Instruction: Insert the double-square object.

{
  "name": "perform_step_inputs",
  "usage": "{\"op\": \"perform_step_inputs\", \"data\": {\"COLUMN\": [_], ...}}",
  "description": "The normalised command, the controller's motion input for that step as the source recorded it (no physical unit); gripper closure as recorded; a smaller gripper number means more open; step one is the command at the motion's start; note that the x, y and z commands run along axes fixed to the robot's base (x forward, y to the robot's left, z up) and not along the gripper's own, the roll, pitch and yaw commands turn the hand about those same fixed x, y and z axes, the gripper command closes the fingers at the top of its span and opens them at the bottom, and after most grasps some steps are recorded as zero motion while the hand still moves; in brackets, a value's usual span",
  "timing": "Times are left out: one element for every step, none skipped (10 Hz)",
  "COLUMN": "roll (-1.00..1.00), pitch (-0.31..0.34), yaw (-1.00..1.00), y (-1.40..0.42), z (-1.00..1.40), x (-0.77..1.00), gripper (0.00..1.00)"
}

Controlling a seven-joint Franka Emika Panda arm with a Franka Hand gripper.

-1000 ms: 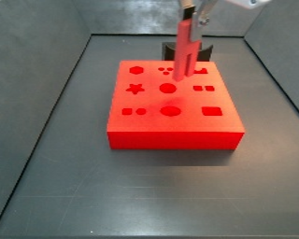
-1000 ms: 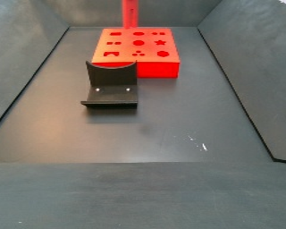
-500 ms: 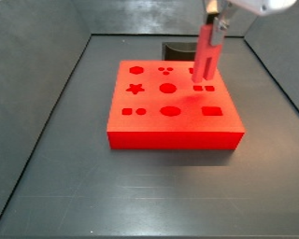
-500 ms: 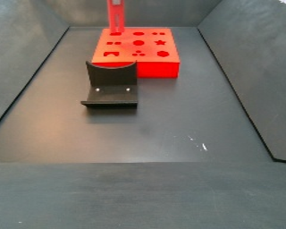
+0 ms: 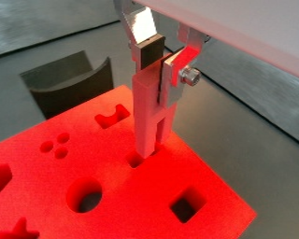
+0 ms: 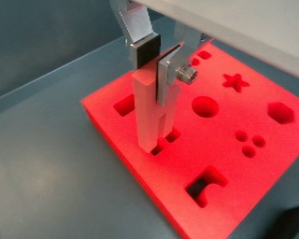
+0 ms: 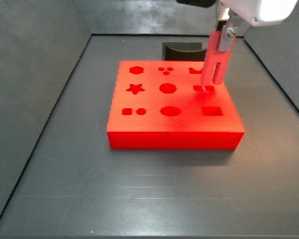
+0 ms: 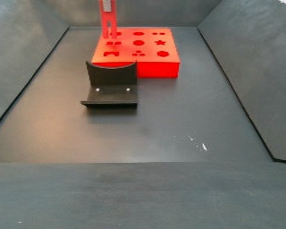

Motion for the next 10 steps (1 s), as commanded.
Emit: {"op": "perform_step_inputs", "data": {"roll": [0.0, 0.0, 0.0, 0.0, 0.0, 0.0, 0.0, 0.0, 0.0, 0.01], "pitch": [0.071, 0.031, 0.0, 0.0, 0.0, 0.0, 0.0, 0.0, 0.0, 0.0], "yaw": [-0.57, -0.35, -0.25, -0.1, -0.05, -0.03, -0.02, -0.04, -0.05, -0.07], "y": [0.01, 0.01, 0.05, 0.03, 0.03, 0.0, 0.0, 0.02, 0.01, 0.0], "z": [-0.08, -0.09, -0.23, -0.21, -0.21, -0.19, -0.21, -0.23, -0.27, -0.45], "x": [0.0, 0.0, 0.0, -0.01, 0.0, 0.0, 0.0, 0.0, 0.0, 0.08], "gripper": [1.0, 1.0, 1.0, 1.0, 1.0, 1.0, 1.0, 1.0, 1.0, 1.0]}}
